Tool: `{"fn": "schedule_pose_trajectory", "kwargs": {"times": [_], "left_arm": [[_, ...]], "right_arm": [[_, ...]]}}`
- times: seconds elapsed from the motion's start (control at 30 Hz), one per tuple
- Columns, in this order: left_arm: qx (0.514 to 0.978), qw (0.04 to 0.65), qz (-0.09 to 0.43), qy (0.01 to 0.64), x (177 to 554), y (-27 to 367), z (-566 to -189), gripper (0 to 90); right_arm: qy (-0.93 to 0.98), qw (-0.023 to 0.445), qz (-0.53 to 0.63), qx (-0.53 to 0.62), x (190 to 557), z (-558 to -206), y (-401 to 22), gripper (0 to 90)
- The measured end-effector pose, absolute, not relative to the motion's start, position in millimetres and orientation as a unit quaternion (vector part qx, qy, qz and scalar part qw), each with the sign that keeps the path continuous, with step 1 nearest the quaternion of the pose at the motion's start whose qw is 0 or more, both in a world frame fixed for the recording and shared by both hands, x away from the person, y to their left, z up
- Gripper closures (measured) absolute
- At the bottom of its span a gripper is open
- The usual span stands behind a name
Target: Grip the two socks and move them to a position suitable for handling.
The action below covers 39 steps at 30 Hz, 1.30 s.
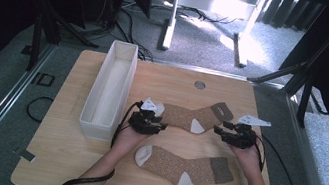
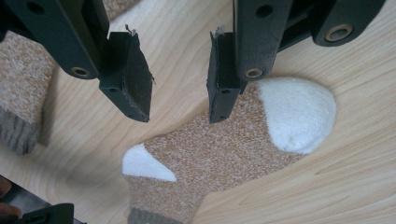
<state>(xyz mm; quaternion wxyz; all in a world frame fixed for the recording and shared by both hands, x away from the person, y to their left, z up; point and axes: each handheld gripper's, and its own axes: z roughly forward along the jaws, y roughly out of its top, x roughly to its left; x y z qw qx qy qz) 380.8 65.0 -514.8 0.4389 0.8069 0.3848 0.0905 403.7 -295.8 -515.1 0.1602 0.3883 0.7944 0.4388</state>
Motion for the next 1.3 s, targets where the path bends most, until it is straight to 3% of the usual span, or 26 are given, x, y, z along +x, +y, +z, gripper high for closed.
{"fn": "schedule_pose_trajectory", "kwargs": {"times": [0.67,1.03,1.17,1.3], "left_arm": [[0.806,0.424,0.102,0.401,403,63,-526,57.2],[0.804,0.416,0.100,0.413,413,60,-534,57.2],[0.803,0.411,0.101,0.421,418,59,-538,49.5],[0.802,0.408,0.105,0.424,423,56,-542,47.2]], "right_arm": [[0.788,0.158,0.431,0.410,437,-523,-288,44.4],[0.787,0.157,0.409,0.435,453,-539,-288,39.4],[0.789,0.170,0.394,0.440,458,-543,-285,36.4],[0.786,0.175,0.387,0.448,462,-547,-284,36.4]]}}
